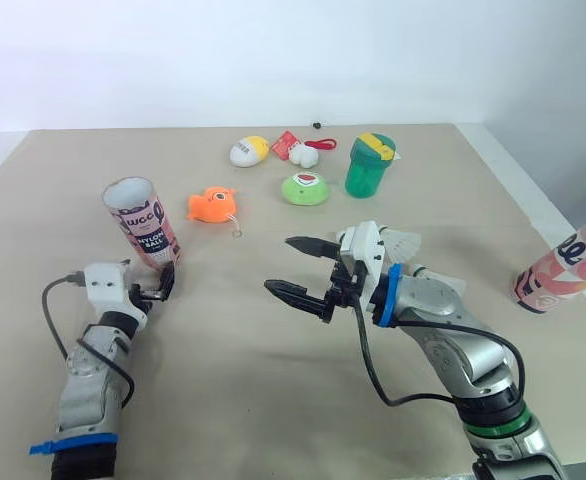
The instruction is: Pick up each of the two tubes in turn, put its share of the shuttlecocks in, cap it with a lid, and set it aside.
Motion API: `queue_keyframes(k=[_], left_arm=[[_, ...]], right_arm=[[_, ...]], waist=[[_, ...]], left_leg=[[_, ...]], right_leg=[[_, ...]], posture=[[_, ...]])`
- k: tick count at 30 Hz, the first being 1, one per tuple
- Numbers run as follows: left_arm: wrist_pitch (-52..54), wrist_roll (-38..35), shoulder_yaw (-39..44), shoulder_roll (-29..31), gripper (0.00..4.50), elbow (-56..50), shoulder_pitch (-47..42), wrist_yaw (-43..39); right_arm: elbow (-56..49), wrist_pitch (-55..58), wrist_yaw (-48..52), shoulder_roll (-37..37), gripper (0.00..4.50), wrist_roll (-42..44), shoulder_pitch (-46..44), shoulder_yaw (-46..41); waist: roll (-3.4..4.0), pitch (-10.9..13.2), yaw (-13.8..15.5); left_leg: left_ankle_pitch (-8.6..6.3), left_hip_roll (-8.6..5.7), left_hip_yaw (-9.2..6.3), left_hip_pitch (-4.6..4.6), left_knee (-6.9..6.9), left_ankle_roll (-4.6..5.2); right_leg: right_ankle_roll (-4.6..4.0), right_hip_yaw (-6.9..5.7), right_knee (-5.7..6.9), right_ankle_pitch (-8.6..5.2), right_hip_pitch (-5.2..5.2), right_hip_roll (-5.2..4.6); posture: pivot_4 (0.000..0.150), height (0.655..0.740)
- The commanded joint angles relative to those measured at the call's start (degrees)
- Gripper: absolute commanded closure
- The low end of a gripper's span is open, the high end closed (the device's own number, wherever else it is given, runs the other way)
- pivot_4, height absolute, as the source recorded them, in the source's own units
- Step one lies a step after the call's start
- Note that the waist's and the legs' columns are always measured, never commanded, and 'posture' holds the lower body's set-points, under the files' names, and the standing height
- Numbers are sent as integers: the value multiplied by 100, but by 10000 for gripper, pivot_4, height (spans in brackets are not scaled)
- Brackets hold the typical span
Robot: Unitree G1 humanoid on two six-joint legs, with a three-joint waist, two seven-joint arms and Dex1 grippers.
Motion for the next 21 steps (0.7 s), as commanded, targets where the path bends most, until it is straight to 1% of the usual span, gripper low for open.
queue_keyframes(k=[1,6,9,21], left_arm=[[-204,23,-66,74,0,743,-325,-177],[-535,126,-120,173,0,1805,-979,-314],[-681,112,-102,177,0,2261,-1288,-366],[-1086,105,-108,89,0,3079,-1838,-431]], right_arm=[[-131,10,22,90,1406,1,-81,-5],[-194,87,-69,163,1406,-27,-31,-41],[-240,109,-106,180,1406,-49,17,-61],[-298,106,-230,233,1406,-131,134,-87]], waist=[[1,-1,0],[4,-2,4],[6,-3,3],[7,-3,6]], left_leg=[[3,0,-2,0,0,2],[29,0,-17,1,-2,2],[48,0,-24,2,-5,2],[89,-1,-28,2,-8,5]], right_leg=[[2,-1,0,1,1,1],[26,-15,0,2,6,2],[26,-22,0,17,8,4],[28,-25,0,55,9,3]], posture=[[1500,7400],[1500,7400],[1500,7400],[1500,7400]])
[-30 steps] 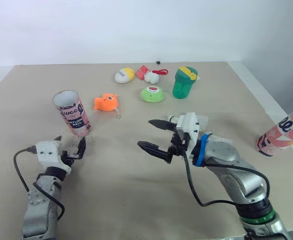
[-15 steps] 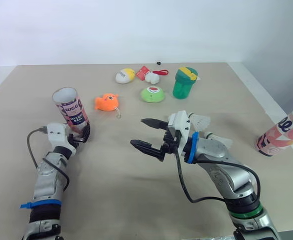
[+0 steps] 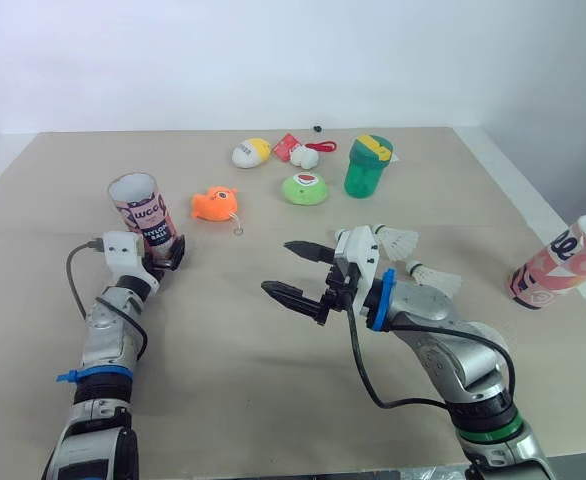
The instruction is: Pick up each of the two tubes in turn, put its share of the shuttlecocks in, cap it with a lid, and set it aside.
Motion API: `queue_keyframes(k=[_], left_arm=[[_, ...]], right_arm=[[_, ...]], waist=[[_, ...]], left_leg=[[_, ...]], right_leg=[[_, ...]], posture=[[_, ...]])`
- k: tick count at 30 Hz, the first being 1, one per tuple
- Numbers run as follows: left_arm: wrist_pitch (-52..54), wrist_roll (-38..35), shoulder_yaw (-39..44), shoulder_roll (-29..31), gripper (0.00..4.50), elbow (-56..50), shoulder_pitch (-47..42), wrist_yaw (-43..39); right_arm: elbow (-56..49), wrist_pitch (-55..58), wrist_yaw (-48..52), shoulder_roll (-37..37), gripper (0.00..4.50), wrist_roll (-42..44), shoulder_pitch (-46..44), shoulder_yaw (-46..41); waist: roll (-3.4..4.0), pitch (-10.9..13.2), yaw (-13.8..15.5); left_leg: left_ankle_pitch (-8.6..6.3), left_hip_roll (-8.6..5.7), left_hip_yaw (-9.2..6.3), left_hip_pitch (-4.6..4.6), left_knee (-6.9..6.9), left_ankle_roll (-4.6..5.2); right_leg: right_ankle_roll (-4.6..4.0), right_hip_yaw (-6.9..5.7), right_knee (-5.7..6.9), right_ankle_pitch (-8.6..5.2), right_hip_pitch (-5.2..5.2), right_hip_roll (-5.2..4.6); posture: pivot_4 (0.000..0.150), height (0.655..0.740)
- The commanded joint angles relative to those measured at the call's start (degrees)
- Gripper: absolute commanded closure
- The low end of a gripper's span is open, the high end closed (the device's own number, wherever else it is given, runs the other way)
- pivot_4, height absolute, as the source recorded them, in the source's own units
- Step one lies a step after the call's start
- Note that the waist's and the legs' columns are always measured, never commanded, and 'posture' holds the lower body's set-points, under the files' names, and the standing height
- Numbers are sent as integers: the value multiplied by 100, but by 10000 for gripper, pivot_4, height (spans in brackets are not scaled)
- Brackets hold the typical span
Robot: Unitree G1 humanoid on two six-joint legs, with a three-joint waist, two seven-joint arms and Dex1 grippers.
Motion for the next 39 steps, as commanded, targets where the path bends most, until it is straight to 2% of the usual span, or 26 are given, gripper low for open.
queue_keyframes(k=[1,14,16,18,21,25,29,31,33,34,35,36,39], left_arm=[[-33,46,-85,-74,0,393,-137,12],[-293,96,-101,-106,0,936,-484,17],[-319,97,-99,-102,9192,922,-426,-7],[-307,99,-96,-96,13565,918,-406,-2],[-322,58,-83,-63,13565,770,-358,-73],[-11,-98,-288,250,13565,-357,68,-764],[762,-463,-533,936,13565,-1813,525,-1736],[1303,-648,-694,1735,13565,-2594,716,-2646],[1715,-664,-873,2786,13565,-3057,751,-3641],[1939,-630,-1038,3456,13565,-3277,832,-4336],[2098,-556,-1187,3950,13565,-3416,883,-4850],[2140,-439,-1383,4381,13565,-3500,929,-5238],[2036,1,-1886,5072,13565,-3528,926,-5784]], right_arm=[[-285,-35,-42,32,1406,6,-20,-87],[-325,-21,-126,60,1406,-6,26,-63],[-335,-31,-143,59,0,-15,55,-75],[-327,-120,-218,80,0,-93,111,-98],[-319,-481,-507,153,0,-418,305,-202],[-338,-1265,-1219,199,0,-1284,871,-423],[-309,-1638,-1944,281,0,-2071,1336,-560],[-277,-1558,-2227,411,0,-2238,1569,-593],[-50,-1245,-2512,630,0,-2323,1593,-615],[134,-1118,-2660,742,0,-2359,1501,-644],[268,-1003,-2748,836,0,-2335,1411,-684],[379,-939,-2787,895,0,-2352,1326,-699],[704,-851,-2884,1037,0,-2355,1109,-746]], waist=[[0,0,0],[0,0,0],[0,0,-1],[0,0,-1],[0,0,-1],[-1,0,-10],[-2,6,-16],[-30,20,-24],[-10,26,-53],[-19,29,-54],[-56,39,-105],[-61,37,-133],[-37,44,-164]], left_leg=[[1,-1,-1,0,0,1],[2,-1,0,-3,-6,-1],[1,-1,0,-3,-7,-1],[2,-1,0,-4,-8,-1],[1,-1,0,-4,-9,-1],[0,0,4,-20,-16,-3],[-6,1,4,-50,-24,-28],[-6,3,3,-57,-25,-30],[2,15,6,-54,-65,-47],[4,8,8,-54,-67,-44],[9,1,14,-48,-77,-36],[11,21,7,-58,-83,-39],[21,25,14,-62,-110,-56]], right_leg=[[1,0,0,1,0,0],[2,0,-4,1,-2,-1],[2,0,-4,1,-3,-1],[2,0,-5,0,-3,-1],[3,0,-7,0,-4,-1],[5,3,-11,-3,-20,-2],[-3,3,-17,-11,-49,-3],[-6,1,-17,-14,-55,-2],[-30,-3,-18,-24,-73,0],[-27,-3,-18,-25,-73,-7],[-23,2,-4,-35,-79,-11],[-46,1,-7,-27,-92,11],[-59,1,-8,-33,-115,14]], posture=[[1500,7400],[1500,7400],[1500,7400],[1500,7400],[1500,7400],[1500,7400],[1500,7400],[1500,7400],[1500,7400],[1500,7400],[1500,7400],[1500,7400],[1500,7400]])
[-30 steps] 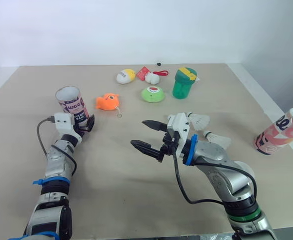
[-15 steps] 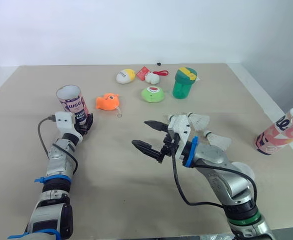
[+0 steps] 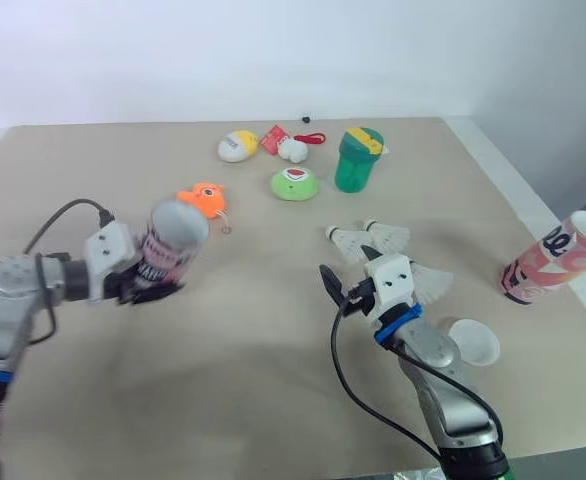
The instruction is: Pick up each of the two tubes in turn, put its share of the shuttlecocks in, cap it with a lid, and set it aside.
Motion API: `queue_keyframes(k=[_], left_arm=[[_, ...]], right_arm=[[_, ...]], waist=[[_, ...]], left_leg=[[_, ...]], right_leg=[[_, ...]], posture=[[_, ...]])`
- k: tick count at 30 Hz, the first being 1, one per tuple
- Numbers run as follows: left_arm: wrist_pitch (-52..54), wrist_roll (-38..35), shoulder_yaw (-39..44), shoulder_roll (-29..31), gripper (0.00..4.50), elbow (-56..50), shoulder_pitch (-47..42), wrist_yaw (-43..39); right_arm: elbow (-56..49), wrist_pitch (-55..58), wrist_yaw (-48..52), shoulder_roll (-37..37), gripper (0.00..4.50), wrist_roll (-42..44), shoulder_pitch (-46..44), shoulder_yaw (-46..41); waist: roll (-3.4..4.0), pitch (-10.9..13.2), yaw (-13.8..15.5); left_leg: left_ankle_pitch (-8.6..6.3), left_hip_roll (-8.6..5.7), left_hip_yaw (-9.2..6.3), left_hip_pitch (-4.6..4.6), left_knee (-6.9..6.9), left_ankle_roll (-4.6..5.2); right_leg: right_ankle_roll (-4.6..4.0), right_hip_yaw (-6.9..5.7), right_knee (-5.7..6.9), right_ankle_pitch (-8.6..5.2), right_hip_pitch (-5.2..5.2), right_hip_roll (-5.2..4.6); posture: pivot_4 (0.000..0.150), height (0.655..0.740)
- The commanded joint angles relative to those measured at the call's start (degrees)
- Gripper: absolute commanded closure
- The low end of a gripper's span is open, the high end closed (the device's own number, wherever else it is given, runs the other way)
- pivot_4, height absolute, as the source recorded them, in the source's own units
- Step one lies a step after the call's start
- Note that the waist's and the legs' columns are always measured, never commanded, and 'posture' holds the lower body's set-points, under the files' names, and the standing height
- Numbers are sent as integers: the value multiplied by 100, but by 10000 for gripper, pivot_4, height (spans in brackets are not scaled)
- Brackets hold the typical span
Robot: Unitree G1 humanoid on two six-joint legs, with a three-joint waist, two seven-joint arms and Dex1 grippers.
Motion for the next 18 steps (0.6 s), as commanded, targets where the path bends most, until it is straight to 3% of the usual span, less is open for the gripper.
queue_keyframes(k=[1,8,11,14,16,18], left_arm=[[-66,437,-432,503,13565,-199,-51,-719],[250,594,-785,283,13565,-387,-367,-782],[246,661,-817,187,13838,-316,-430,-782],[252,713,-839,126,13838,-272,-444,-748],[354,668,-823,72,13838,-300,-420,-725],[461,640,-804,31,13838,-350,-400,-705]], right_arm=[[270,81,-170,164,0,8,-291,-138],[764,134,-114,415,0,179,-763,-246],[952,133,-115,482,7481,239,-949,-303],[1037,51,-48,510,21053,302,-1014,-330],[997,-3,51,503,26979,353,-988,-318],[944,-38,144,496,35686,412,-938,-330]], waist=[[33,5,6],[33,6,17],[33,6,16],[33,5,20],[33,5,20],[34,5,20]], left_leg=[[0,-1,0,-1,-7,0],[-2,1,-9,-17,-14,3],[-2,0,-8,-16,-10,4],[-2,1,-9,-13,-6,4],[-1,1,-10,-13,-2,5],[-1,0,-8,-11,1,5]], right_leg=[[-3,0,0,-4,-3,0],[-8,-7,11,-23,-16,6],[-5,-7,12,-21,-16,6],[-3,-6,16,-18,-14,7],[-2,-7,17,-16,-12,7],[0,-5,17,-14,-9,6]], posture=[[1500,7400],[1500,7400],[1500,7400],[1500,7400],[1500,7400],[1500,7400]])
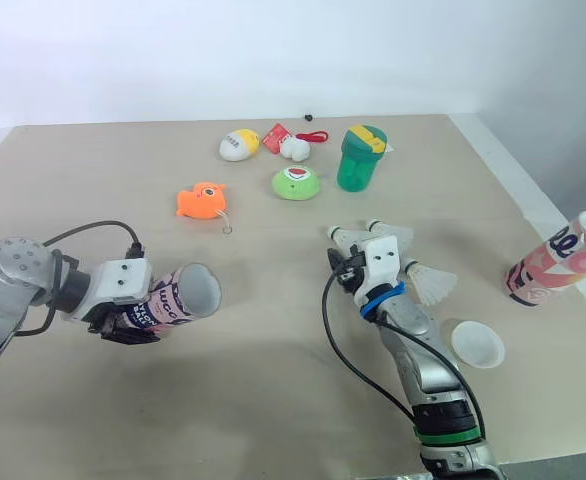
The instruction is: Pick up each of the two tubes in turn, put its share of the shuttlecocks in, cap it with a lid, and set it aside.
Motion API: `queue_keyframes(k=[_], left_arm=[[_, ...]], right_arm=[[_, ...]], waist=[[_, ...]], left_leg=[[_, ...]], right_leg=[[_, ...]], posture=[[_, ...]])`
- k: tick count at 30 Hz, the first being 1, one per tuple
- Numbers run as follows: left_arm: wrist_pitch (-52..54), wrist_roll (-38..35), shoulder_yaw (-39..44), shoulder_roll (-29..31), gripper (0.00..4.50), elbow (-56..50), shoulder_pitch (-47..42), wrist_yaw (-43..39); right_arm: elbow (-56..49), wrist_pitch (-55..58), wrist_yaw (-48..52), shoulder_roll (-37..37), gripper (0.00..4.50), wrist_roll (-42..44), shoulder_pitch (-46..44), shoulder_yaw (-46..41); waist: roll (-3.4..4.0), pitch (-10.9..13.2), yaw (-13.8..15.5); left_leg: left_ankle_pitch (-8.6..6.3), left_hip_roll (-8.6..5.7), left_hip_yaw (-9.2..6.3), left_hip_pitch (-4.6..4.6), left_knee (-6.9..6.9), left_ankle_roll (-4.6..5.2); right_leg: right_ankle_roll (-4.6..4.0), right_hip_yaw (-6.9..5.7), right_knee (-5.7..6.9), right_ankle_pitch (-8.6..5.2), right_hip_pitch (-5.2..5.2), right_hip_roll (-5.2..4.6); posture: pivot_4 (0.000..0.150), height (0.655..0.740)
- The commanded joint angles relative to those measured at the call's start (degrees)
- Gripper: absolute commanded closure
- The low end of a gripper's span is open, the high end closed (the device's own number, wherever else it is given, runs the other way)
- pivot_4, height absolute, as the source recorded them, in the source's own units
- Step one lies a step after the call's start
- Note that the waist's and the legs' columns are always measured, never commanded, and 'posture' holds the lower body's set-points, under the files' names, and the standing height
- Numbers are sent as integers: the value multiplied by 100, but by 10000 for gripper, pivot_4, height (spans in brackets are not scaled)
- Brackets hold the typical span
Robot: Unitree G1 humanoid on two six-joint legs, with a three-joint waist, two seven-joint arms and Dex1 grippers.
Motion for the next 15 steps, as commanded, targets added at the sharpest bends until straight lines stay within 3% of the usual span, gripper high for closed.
queue_keyframes(k=[1,3,8,11,15], left_arm=[[221,-61,4,-112,13838,-120,38,44],[338,-68,27,-135,13838,-150,53,53],[563,-3,31,-210,13838,-87,-23,121],[718,30,-11,-277,13838,4,-150,126],[756,189,-117,-410,13838,228,-381,123]], right_arm=[[-194,-209,202,11,39880,205,-17,-54],[-279,-296,398,-16,44445,344,17,-71],[-917,-147,1516,-357,44445,1332,-176,-207],[-1571,591,2349,-776,44445,2295,-518,-96],[-1882,1080,3094,-1314,44445,2476,-943,494]], waist=[[1,0,2],[1,0,5],[2,0,9],[4,1,8],[3,0,30]], left_leg=[[0,0,0,1,0,0],[0,-1,-1,2,3,1],[1,-1,-1,2,10,1],[2,-1,-1,2,14,3],[13,-1,-13,9,19,20]], right_leg=[[0,0,0,0,2,0],[2,0,0,1,4,0],[4,0,1,6,7,-1],[6,0,3,9,8,-1],[4,-11,6,18,20,1]], posture=[[1500,7400],[1500,7400],[1500,7400],[1500,7400],[1500,7400]])
